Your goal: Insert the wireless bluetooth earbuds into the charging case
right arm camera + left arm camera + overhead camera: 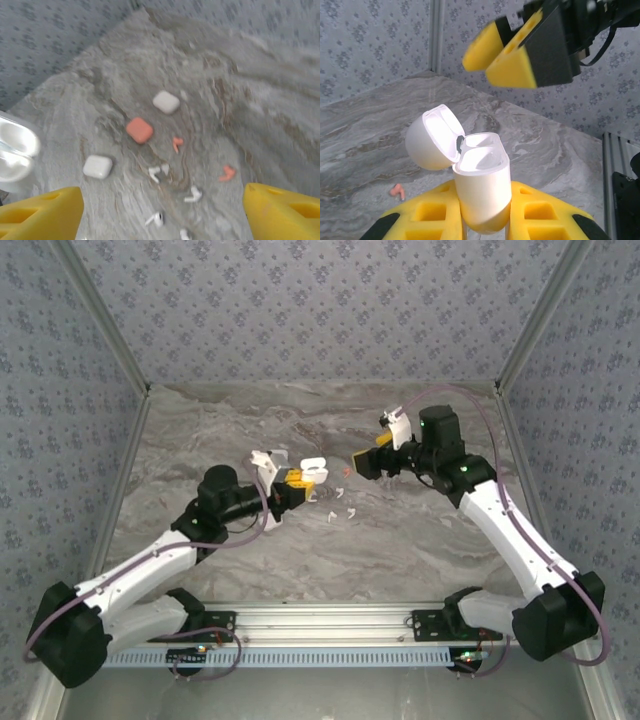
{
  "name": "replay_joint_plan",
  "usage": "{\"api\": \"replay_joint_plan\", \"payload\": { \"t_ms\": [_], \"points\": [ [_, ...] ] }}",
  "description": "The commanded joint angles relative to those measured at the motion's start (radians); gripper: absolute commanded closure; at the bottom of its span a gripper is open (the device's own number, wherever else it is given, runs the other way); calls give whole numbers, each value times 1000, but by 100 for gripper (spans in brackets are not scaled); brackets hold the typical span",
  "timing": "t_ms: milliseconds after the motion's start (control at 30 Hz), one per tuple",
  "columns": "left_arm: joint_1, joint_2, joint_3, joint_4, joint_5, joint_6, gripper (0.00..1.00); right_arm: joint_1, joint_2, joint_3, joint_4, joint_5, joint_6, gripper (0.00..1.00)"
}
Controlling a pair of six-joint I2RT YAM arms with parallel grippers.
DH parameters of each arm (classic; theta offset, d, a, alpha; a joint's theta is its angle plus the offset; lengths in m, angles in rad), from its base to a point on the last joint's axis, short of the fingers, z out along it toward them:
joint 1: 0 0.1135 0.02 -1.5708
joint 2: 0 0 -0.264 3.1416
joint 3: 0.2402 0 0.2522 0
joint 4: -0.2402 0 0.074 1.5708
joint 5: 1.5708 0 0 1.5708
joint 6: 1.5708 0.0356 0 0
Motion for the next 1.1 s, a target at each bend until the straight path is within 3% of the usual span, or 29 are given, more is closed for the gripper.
{"api": "replay_joint_plan", "payload": {
  "t_ms": [0,233,367,567,1067],
  "points": [
    [-8,-65,-13,5,-55,42,100,3,37,-69,-90,63,108,19],
    [-8,-99,-20,-32,-75,50,100,92,232,-69,-183,180,165,31],
    [-8,-95,-17,-34,-77,48,100,146,341,-73,-160,238,205,34],
    [-8,-98,-17,-44,-73,42,100,160,472,-56,-116,254,250,46],
    [-8,-104,-18,-57,-77,44,100,178,581,-3,-78,247,265,54]
  ]
}}
